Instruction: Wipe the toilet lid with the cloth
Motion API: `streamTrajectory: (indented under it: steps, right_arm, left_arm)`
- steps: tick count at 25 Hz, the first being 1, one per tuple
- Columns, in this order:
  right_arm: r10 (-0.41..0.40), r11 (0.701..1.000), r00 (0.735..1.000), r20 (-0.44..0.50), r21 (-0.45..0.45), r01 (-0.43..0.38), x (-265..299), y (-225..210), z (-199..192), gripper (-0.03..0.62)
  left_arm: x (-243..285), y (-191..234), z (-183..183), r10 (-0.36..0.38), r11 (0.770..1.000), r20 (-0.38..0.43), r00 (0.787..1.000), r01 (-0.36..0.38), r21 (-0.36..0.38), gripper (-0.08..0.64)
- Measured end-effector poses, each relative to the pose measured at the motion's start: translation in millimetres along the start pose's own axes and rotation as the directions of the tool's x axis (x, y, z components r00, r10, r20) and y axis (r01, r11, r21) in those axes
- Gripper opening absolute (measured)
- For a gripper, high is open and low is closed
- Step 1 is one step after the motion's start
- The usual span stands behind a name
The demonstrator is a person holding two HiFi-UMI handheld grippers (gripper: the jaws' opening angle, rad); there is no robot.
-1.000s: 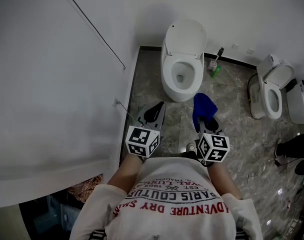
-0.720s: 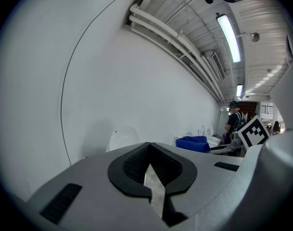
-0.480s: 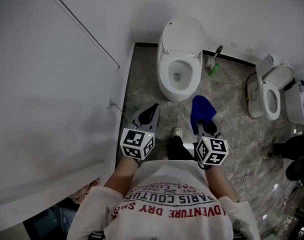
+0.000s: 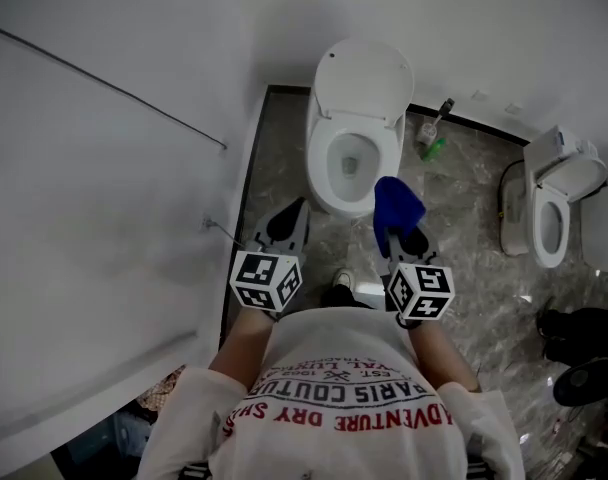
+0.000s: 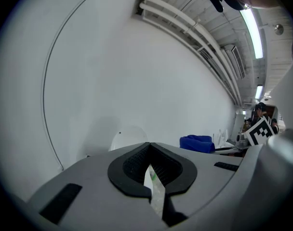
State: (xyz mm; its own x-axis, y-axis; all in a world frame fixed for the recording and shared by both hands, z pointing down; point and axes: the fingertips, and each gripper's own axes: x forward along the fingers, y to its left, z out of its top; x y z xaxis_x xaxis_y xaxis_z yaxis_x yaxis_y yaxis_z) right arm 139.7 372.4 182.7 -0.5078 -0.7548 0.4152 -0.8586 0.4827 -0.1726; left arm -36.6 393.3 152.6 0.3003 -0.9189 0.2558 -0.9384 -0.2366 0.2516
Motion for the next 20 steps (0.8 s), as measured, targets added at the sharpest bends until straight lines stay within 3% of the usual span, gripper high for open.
streamTrajectory:
  steps: [7,14,20]
  right_arm:
    - [0.046,0.999,0.997,-0.056,0.007,-0.045,59.2,-34.9,13.2,0.098]
    - [0.019,0.997,0.997,-0.071,0.076,-0.013,133.6,-56.8,17.2,0.098]
    - [-0.027,0.997,0.998,-0.050,0.071,0.031,219.0,-82.8,53.1,0.098]
  left_arm:
    - [70.3,6.4,5.2,0.023,0.999,-0.036,0.999,-0.025,-0.046,0.006]
    - [140.2,61.1,-4.5,0.041,0.997,-0.098,0.994,-0.047,-0.066,0.006]
    - [231.5,111.9,11.9,-0.015,0.997,-0.117,0.993,0.006,-0.076,0.006]
